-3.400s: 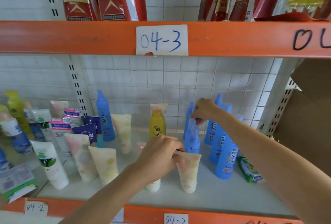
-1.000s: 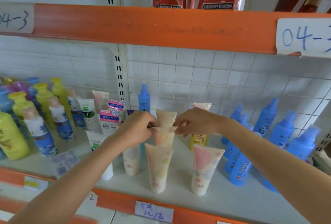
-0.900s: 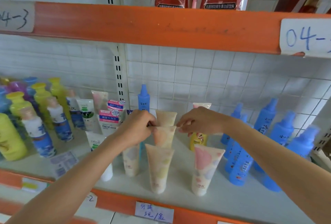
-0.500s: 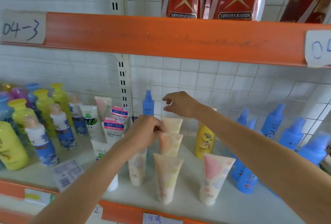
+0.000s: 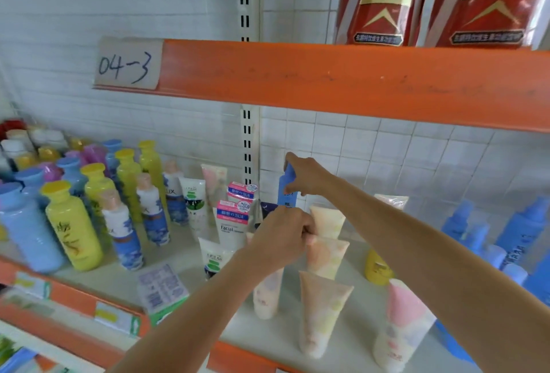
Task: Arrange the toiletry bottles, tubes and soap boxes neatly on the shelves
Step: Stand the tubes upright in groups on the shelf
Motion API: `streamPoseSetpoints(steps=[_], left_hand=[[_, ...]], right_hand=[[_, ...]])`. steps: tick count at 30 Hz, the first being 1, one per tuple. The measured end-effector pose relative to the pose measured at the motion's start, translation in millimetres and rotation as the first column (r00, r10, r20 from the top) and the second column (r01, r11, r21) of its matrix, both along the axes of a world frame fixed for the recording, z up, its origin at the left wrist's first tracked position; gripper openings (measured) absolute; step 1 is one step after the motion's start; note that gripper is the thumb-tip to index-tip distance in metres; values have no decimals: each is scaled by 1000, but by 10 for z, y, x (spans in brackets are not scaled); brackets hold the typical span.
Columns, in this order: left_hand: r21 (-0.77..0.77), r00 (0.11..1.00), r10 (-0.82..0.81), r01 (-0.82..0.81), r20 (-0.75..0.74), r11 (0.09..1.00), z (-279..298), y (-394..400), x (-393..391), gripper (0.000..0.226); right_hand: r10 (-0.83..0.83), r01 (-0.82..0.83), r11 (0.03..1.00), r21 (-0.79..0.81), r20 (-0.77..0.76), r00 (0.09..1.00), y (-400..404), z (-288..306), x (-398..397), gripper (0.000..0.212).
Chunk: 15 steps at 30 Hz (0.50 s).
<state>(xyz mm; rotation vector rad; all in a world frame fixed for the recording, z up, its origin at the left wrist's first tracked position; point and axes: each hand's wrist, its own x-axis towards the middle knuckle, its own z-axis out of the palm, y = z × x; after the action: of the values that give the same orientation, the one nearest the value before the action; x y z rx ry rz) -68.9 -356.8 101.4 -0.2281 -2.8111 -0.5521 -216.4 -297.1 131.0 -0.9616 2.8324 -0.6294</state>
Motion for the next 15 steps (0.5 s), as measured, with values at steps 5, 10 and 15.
streamPoseSetpoints(steps=[5, 10, 15], left_hand=[[-13, 999, -13, 14, 48, 1000, 4, 7, 15, 19], [-97, 999, -12, 17, 49, 995, 15, 33, 51, 23], [-201, 999, -7, 17, 50, 979, 88, 133, 95, 18]], right_hand=[[-61, 57, 997, -53, -73, 995, 278, 32, 171, 42], [-142, 100, 982, -158, -283, 948, 786, 336, 622, 38], [-218, 45, 936, -350, -471, 855, 1463, 473, 1116, 37]])
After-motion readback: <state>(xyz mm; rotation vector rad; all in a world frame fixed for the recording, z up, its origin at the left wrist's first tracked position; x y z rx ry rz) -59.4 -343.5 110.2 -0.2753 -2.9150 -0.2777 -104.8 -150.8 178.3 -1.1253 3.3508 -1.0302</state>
